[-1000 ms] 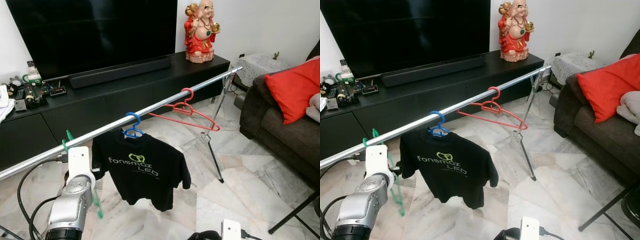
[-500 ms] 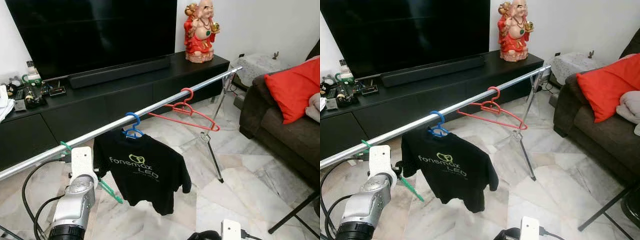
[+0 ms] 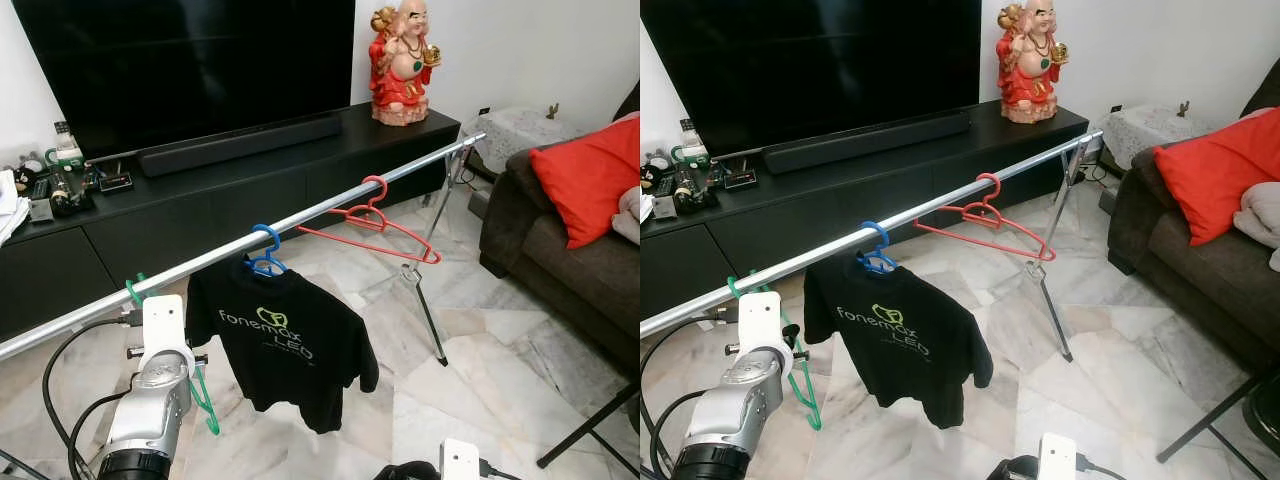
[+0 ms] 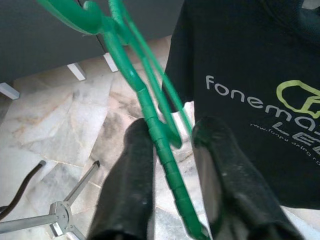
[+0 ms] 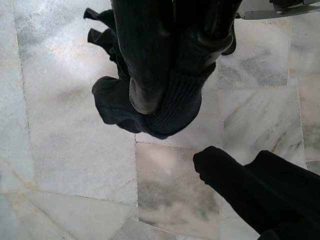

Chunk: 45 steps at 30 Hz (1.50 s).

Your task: Hang hanger

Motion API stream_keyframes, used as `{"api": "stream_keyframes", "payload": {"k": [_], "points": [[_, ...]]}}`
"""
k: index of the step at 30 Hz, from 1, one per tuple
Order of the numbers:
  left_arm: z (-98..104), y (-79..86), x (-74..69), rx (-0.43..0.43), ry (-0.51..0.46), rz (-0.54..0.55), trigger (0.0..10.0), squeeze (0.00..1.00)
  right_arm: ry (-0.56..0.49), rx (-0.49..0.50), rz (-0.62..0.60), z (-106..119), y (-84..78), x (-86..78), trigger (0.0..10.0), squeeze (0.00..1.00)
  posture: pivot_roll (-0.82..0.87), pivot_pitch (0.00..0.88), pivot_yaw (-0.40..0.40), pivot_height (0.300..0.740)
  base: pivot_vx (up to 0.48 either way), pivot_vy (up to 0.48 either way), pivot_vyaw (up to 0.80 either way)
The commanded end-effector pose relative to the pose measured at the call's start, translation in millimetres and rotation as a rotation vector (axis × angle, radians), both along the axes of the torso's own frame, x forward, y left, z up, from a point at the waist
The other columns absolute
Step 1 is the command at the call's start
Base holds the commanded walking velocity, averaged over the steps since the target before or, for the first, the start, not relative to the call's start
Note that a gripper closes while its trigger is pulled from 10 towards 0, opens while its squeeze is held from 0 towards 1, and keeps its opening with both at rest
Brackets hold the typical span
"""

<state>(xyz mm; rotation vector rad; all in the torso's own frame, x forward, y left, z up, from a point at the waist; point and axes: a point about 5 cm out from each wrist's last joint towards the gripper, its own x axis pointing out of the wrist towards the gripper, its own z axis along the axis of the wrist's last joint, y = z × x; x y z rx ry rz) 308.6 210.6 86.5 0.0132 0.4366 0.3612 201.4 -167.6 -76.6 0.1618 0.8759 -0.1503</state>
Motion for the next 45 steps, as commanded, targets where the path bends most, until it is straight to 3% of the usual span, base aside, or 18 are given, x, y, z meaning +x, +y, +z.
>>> {"api": "stream_keyframes", "payload": {"k": [1, 19, 24, 45], "points": [[-0.9, 2.9, 0.4, 0.026, 0.007, 0.009, 0.0, 0.0, -0.011, 0.008, -0.007, 1.1, 1.2, 1.9, 10.0, 0.0, 0.13, 0.0, 0.052, 0.74, 0.0, 0.0, 0.0], [-4.2, 5.7, -3.5, 0.09, -0.015, -0.014, 0.0, 0.0, -0.008, 0.009, -0.007, 0.7, 2.3, 1.4, 10.0, 0.0, 0.13, 0.0, 0.052, 0.74, 0.0, 0.0, 0.0], [-2.1, 5.7, -7.1, 0.076, -0.056, -0.009, 0.0, 0.0, -0.005, 0.009, -0.009, 0.3, 2.3, 0.7, 10.0, 0.0, 0.13, 0.0, 0.051, 0.74, 0.0, 0.0, 0.0], [-2.1, 5.7, -7.1, 0.076, -0.056, -0.009, 0.0, 0.0, -0.005, 0.009, -0.009, 0.3, 2.3, 0.7, 10.0, 0.0, 0.13, 0.0, 0.051, 0.74, 0.0, 0.0, 0.0]]}}
